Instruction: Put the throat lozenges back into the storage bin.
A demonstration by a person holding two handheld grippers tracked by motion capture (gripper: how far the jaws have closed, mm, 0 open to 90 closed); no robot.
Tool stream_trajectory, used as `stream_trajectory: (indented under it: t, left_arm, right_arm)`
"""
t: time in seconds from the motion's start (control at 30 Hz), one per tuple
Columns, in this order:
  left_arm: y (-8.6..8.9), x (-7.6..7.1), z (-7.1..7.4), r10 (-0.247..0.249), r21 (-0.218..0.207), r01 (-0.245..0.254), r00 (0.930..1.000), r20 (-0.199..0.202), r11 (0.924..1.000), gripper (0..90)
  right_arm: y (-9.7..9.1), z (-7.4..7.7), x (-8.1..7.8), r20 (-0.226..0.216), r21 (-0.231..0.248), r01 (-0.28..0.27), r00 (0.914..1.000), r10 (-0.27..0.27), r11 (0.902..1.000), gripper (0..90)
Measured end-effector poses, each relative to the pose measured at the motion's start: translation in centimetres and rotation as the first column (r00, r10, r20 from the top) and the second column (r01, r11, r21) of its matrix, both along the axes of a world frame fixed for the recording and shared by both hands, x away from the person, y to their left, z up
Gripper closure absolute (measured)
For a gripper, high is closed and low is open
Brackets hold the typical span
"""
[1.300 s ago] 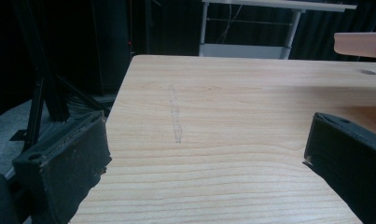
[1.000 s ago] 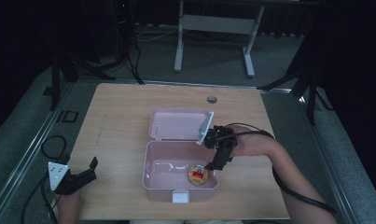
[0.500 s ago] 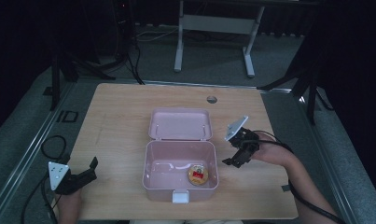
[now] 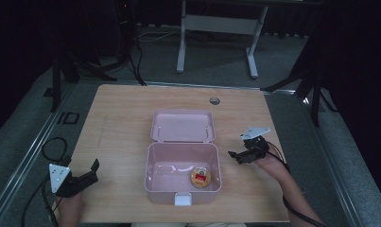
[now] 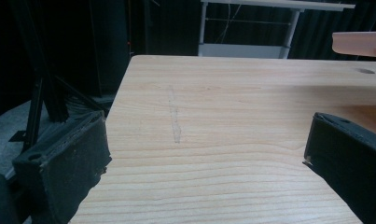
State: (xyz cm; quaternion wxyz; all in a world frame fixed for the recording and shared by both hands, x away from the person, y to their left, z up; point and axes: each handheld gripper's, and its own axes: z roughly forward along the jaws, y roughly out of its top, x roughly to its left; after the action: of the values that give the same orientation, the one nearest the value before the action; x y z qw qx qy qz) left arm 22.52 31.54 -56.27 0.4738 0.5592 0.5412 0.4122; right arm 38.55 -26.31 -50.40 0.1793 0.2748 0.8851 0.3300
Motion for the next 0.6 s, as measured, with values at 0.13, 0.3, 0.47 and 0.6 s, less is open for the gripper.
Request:
stream_trajectory:
  t: [0.13, 0.3, 0.47, 0.6]
  left_arm:
    - [0.0, 0.0, 0.0, 0.0, -0.002, 0.0, 1.0, 0.001, 1.0, 0.3]
    - [0.0, 0.0, 0.0, -0.001, -0.003, 0.001, 1.0, 0.002, 1.0, 0.3]
    - [0.0, 0.0, 0.0, -0.001, -0.003, 0.001, 1.0, 0.002, 1.0, 0.4]
    - [0.0, 0.0, 0.0, -0.001, -0.003, 0.001, 1.0, 0.002, 1.0, 0.4]
  right_arm:
    - [-1.0, -1.1, 0.3, 0.026, 0.027, 0.08, 0.9964, -0.081, 0.9964, 11.6]
    - [-2.1, -2.4, 0.4, 0.025, 0.04, 0.156, 0.9873, -0.157, 0.9869, 11.5]
    - [-3.3, -3.0, 0.3, 0.06, 0.063, 0.263, 0.962, -0.266, 0.9628, 11.5]
    - [-5.7, -3.2, 0.1, 0.03, 0.2, 0.417, 0.9018, -0.431, 0.8865, 11.9]
